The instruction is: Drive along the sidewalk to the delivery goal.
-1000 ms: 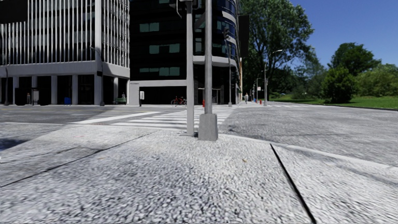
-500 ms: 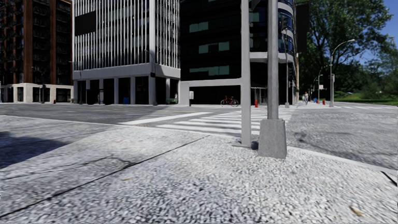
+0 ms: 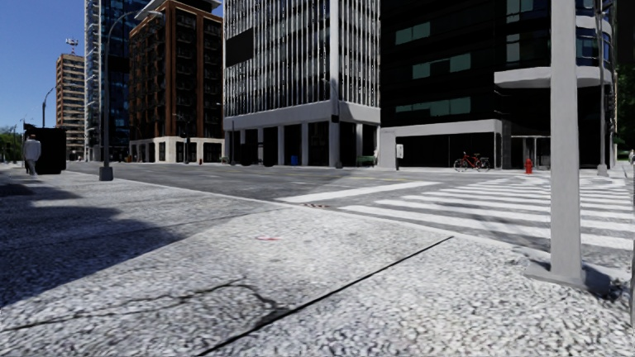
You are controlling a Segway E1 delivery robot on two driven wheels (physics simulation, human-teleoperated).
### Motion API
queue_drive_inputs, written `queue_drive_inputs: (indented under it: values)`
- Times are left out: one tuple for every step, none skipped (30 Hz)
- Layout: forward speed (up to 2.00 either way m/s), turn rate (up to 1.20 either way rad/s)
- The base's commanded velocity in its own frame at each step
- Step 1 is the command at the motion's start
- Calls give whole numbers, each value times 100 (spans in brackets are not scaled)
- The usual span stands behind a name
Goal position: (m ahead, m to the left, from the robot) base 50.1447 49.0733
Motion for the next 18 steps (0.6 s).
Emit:
queue_drive_inputs:
  values:
    - [191,67]
    - [191,68]
    - [191,68]
    - [191,68]
    - [191,68]
    - [191,68]
    - [191,68]
    - [191,68]
    - [191,68]
    - [191,68]
    - [191,68]
    - [191,68]
    - [191,68]
    - [191,68]
    - [191,68]
    - [191,68]
    - [191,68]
    - [191,68]
